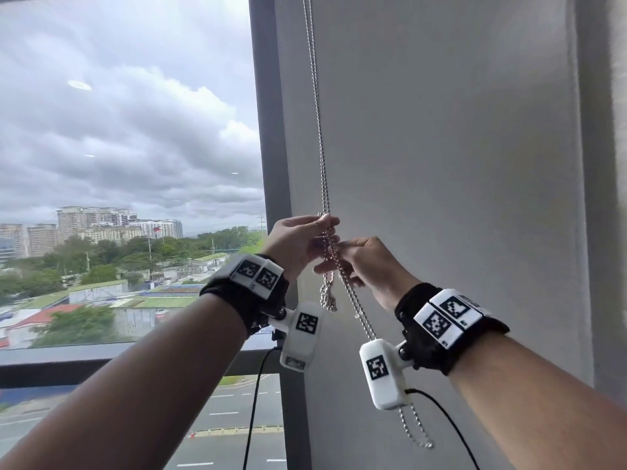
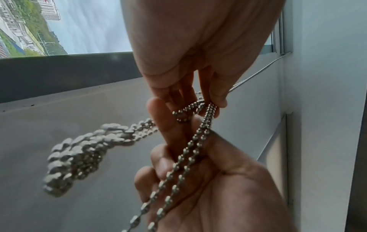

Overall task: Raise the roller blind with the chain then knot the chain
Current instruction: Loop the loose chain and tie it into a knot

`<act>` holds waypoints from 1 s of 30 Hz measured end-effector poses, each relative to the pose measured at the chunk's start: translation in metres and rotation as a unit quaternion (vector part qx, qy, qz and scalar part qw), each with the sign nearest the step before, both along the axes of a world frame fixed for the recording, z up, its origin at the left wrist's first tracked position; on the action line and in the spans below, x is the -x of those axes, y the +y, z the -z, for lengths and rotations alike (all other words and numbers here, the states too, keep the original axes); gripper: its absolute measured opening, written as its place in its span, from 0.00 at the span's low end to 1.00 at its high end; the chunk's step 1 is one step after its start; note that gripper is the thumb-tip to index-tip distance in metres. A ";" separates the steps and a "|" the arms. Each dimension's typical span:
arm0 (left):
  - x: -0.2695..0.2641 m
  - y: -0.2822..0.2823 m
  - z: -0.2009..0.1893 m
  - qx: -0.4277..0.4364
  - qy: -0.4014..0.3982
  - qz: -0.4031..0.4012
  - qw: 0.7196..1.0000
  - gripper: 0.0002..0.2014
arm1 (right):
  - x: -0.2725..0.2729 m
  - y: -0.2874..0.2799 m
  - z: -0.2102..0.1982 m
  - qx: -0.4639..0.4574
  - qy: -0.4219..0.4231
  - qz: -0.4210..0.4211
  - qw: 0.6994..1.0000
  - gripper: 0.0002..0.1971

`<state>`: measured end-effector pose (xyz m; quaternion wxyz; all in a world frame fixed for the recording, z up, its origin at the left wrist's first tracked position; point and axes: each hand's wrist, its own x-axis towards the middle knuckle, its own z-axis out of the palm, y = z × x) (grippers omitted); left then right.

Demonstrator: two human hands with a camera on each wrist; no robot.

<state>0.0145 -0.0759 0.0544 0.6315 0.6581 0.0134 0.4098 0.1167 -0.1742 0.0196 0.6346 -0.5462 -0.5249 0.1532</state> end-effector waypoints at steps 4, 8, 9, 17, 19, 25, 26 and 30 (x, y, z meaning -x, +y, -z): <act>-0.001 -0.002 0.003 0.014 -0.010 -0.010 1.000 0.16 | -0.003 -0.009 0.001 0.032 0.026 -0.053 0.998 0.19; -0.001 -0.001 0.003 0.035 0.005 -0.009 0.999 0.12 | -0.008 -0.007 -0.002 0.032 -0.032 0.019 0.999 0.07; 0.000 -0.001 0.003 0.044 0.013 -0.010 0.999 0.12 | -0.010 -0.007 -0.003 0.021 -0.035 0.034 0.999 0.07; 0.008 0.000 0.017 0.006 0.018 -0.051 0.999 0.09 | -0.018 0.002 -0.013 -0.064 0.006 0.081 0.995 0.08; 0.007 0.002 0.019 0.020 0.023 -0.037 0.999 0.13 | -0.015 0.005 -0.016 -0.077 0.016 0.074 0.994 0.06; 0.003 0.000 0.020 -0.021 0.074 -0.057 0.995 0.13 | -0.006 0.008 -0.024 -0.080 0.065 0.027 0.994 0.02; 0.002 -0.001 0.020 -0.018 0.074 -0.052 0.996 0.13 | -0.003 0.008 -0.025 -0.077 0.081 0.019 0.994 0.03; 0.000 -0.005 0.021 -0.018 0.089 -0.029 0.995 0.11 | 0.000 0.010 -0.023 -0.058 0.127 -0.009 0.990 0.06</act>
